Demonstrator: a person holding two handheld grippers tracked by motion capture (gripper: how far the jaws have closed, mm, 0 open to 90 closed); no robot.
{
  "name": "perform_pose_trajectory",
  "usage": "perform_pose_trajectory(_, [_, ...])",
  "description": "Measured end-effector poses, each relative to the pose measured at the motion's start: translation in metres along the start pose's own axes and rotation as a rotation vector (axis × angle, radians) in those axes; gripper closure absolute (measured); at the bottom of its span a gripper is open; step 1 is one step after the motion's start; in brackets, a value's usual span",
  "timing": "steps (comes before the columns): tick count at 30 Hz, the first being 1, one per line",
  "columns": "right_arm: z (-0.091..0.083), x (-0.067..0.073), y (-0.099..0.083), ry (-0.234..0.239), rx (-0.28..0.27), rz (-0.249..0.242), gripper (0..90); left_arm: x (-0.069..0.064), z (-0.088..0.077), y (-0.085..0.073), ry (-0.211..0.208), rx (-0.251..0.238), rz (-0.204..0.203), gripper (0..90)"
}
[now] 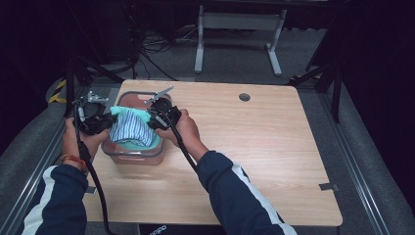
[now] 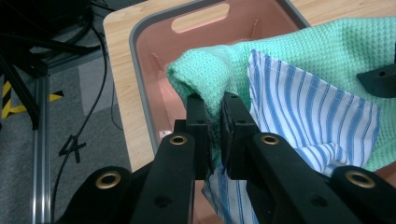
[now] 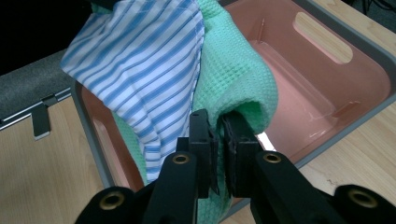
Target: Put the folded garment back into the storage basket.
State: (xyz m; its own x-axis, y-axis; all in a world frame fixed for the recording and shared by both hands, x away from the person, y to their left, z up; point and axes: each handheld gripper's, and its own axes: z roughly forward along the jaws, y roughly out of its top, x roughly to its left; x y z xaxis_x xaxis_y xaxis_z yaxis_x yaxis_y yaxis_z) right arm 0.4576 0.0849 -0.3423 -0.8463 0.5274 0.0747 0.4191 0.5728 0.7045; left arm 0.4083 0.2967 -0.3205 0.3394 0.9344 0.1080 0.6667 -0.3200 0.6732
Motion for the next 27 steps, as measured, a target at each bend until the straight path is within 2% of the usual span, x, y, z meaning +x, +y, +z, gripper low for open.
perform_pose_trajectory(3, [0.003, 0.000, 0.000, -0.006, 0.003, 0.003, 83.1, -0.001, 0.005, 0.000, 0.000, 0.000, -0.008, 83.1])
perform_pose_trajectory(8, [0.013, -0.003, -0.003, -0.001, 0.023, 0.007, 82.8, -0.006, 0.018, -0.001, 0.007, 0.030, 0.011, 83.1])
perform_pose_trajectory(13, [0.021, -0.005, -0.007, 0.003, 0.047, 0.010, 82.2, -0.005, 0.027, -0.004, 0.005, 0.040, 0.004, 83.0])
perform_pose_trajectory(25, [0.031, -0.008, -0.016, -0.004, 0.078, 0.012, 79.6, -0.004, 0.038, -0.011, 0.006, 0.066, 0.004, 82.0])
perform_pose_trajectory(27, [0.032, -0.009, -0.017, -0.007, 0.087, 0.009, 76.2, -0.004, 0.039, -0.012, 0.007, 0.069, 0.001, 81.0])
